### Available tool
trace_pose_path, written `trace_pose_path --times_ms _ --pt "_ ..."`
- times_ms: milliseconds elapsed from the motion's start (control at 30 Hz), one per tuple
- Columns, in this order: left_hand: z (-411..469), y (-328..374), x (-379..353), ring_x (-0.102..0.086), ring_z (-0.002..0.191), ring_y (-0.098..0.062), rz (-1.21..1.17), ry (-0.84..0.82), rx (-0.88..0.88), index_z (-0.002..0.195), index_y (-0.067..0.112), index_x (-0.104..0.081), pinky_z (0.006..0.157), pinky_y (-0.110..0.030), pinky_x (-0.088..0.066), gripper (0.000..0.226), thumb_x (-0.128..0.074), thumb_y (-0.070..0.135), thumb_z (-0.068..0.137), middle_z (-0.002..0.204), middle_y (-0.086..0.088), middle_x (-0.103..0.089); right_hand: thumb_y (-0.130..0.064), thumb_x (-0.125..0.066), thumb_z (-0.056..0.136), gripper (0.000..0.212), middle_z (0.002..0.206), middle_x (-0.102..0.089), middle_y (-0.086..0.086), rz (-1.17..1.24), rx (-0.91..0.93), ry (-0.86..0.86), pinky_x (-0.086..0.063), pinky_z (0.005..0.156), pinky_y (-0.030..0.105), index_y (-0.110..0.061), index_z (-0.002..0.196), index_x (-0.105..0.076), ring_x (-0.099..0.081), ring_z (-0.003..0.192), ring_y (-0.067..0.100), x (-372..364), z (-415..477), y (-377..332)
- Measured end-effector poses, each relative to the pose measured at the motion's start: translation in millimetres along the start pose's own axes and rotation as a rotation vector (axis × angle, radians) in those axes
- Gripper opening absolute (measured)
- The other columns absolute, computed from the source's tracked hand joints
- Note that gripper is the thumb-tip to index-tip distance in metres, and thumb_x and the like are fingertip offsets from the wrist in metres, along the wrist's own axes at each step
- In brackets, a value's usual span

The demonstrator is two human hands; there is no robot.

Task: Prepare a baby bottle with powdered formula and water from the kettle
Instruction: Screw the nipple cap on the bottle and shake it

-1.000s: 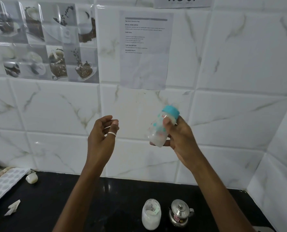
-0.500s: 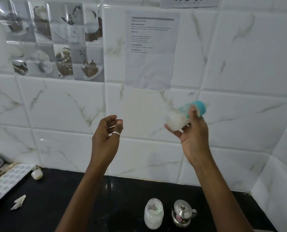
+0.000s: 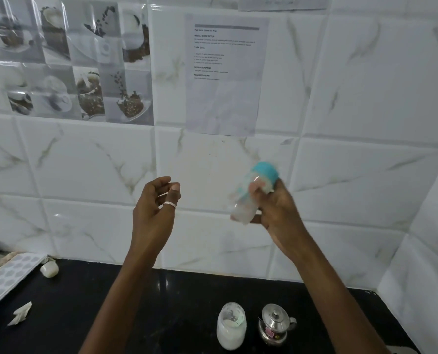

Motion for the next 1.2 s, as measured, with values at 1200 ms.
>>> trace_pose_path --times_ms 1200 --pt "3 0 -4 -0.07 0.107 -0.007 0.006 -0.025 -0.013 0.119 0.039 -0.06 0.101 -0.044 -0.056 0.018 -0.062 0.034 0.103 0.114 0.014 -0.073 -0.038 -0.065 0.085 0.059 0.124 -0.067 0.015 0.264 0.022 0.068 -0.063 0.076 0.05 -0.012 0.136 -0.05 -0.073 0.108 0.03 9 6 -1"
Point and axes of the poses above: each hand's wrist, its own z-axis towards the middle knuckle, its own x-axis out of the back of the hand, y = z × x, the point moved 5 cm from there along z, towards the middle knuckle
